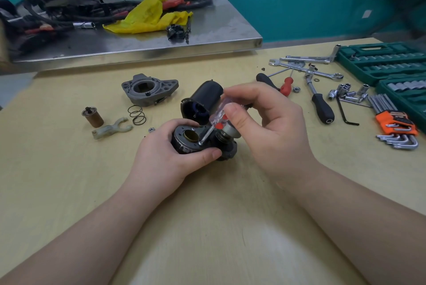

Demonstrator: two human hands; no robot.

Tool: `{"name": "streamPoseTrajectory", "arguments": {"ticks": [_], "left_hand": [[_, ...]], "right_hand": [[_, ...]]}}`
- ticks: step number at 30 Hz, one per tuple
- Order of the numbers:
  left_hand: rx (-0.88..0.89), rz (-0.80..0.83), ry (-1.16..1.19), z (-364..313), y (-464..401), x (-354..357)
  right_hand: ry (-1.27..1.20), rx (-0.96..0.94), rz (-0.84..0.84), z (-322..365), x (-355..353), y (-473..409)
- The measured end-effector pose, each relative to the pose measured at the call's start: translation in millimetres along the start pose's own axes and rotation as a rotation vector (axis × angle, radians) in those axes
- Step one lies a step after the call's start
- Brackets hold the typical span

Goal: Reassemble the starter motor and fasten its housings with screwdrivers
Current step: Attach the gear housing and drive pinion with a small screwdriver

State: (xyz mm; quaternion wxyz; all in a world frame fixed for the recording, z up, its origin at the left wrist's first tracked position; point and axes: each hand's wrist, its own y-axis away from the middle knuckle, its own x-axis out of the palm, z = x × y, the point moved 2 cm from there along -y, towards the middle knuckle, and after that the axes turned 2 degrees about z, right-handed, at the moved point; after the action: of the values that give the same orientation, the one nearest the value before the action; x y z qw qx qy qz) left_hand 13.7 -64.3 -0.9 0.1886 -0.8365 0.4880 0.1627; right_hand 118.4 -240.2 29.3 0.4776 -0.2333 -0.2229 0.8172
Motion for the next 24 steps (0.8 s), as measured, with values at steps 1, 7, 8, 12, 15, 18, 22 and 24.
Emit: {"name": "streamPoseTrajectory", "arguments": {"ticks": [1,7,8,12,15,18,22,24], "left_hand": [[-0.001,0.001,-0.002,-0.1,0.1,0.0],[-0.011,-0.001,0.010,-1.9,0.3,0.1],[-0.011,-0.003,0.011,-2.2,0.2,0.2],[-0.013,-0.002,0.006,-1.1,-0.3,0.0],[-0.012,-0.002,0.011,-1.1,0.0,-0.3],[-0.013,-0.004,0.026,-3.4,0.4,0.0],[-0.015,-0.001,0.023,-3.4,0.3,0.1],[-0.014,0.000,0.015,-2.8,-0.1,0.2]], "right_hand": [[0.004,-0.007,0.001,0.9,0.7,-0.3],[-0.016,-0.023,0.011,0.0,-0.4,0.8],[-0.022,-0.008,0.014,-1.2,-0.9,1.2],[-0.019,0.021,0.003,-1.3,0.2,0.2],[-0.004,-0.008,-0.003,1.4,2.6,-1.3],[-0.024,0.017,-0.004,-0.4,0.6,-0.5],[-0.002,0.036,0.025,-2.2,-1.4,-0.1],[0.009,0.019,0.024,0.5,-0.6,-1.4]]}}
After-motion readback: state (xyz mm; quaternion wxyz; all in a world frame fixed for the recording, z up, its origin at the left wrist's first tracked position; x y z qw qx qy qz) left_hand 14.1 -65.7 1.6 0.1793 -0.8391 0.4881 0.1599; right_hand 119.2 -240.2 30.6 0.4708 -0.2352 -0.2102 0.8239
